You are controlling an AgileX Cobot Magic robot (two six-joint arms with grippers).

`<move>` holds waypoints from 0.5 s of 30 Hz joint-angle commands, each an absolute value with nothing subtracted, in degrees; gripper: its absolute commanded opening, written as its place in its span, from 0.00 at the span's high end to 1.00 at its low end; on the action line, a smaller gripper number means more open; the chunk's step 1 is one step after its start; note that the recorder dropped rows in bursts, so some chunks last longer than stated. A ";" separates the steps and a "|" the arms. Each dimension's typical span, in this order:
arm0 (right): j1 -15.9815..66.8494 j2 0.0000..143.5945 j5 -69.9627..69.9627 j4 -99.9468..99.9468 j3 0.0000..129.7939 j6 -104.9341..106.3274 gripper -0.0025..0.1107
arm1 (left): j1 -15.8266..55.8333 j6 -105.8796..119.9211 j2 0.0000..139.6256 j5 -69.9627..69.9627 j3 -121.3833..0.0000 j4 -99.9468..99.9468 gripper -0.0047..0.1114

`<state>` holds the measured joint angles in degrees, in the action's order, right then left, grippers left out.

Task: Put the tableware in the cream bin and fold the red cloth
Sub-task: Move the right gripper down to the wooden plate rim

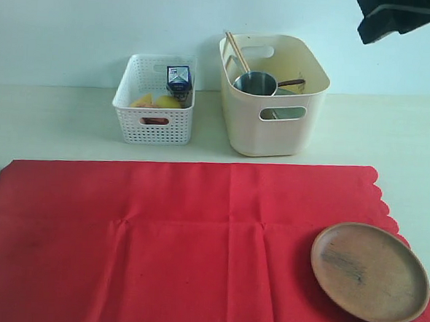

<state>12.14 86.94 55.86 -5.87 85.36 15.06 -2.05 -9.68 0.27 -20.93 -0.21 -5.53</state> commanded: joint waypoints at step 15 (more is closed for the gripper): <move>12.02 84.76 49.36 -3.96 72.73 14.70 0.52 | -1.92 -9.67 0.00 -20.35 0.00 -5.45 0.95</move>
<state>12.14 85.17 48.60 -4.43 73.03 14.82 -2.05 -9.68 0.27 -20.93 -0.21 -5.53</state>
